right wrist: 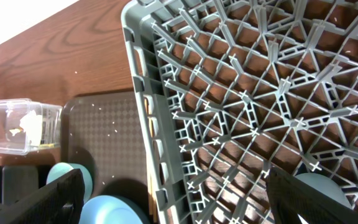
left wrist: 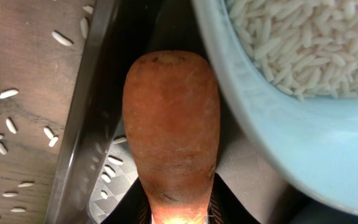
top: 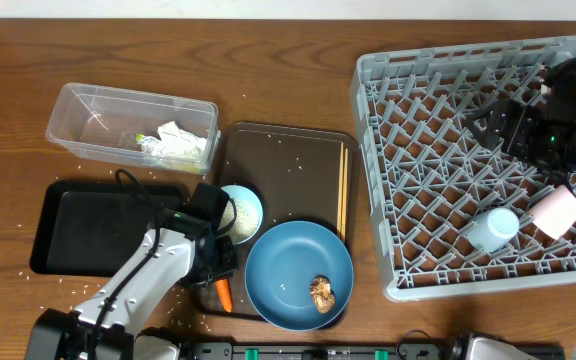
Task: Sort waste into correct bins and load items into the dishwasher rack
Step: 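Place the carrot onto the black tray with the left gripper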
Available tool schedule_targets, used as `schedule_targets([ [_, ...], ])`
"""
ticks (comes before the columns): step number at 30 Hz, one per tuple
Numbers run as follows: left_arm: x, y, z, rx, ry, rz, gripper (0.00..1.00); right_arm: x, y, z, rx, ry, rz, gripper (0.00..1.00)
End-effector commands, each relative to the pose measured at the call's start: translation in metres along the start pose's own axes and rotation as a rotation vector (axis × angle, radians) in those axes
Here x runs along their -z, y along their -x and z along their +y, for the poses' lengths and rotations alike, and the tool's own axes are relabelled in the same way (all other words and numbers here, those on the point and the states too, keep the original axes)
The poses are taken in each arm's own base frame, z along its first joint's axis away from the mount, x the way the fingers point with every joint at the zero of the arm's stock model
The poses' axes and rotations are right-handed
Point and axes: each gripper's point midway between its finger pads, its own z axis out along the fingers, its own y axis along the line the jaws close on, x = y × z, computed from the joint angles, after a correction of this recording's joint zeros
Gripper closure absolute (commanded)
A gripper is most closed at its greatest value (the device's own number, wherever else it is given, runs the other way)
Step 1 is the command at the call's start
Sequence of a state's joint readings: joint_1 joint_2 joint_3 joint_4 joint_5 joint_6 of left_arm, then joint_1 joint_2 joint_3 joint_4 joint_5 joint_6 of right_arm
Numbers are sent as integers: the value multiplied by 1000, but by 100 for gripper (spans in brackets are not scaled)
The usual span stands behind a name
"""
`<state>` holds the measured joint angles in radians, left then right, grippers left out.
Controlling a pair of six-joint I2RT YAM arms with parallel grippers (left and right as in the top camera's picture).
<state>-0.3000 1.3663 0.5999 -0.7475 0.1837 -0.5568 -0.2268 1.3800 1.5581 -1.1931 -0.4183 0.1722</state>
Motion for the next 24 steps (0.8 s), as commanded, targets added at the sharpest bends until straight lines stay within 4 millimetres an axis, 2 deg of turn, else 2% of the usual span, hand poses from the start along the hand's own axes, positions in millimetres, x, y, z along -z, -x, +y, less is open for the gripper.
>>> schedule_targets([
  [1, 1, 1, 7, 10, 30, -2, 80, -2, -3, 1, 5, 1, 11, 14],
  [6, 34, 2, 3, 13, 36, -4, 81, -2, -2, 1, 6, 1, 10, 13],
  [11, 73, 3, 12, 78, 53, -36, 81, -2, -3, 1, 6, 1, 10, 13],
  [16, 89, 14, 29, 224, 23, -84, 87, -2, -3, 1, 6, 1, 10, 12],
  [19, 94, 30, 47, 356, 15, -132, 87, -2, -3, 1, 6, 1, 10, 12],
  [24, 103, 81, 87, 603, -29, -305, 87, -2, -3, 1, 6, 1, 10, 12],
])
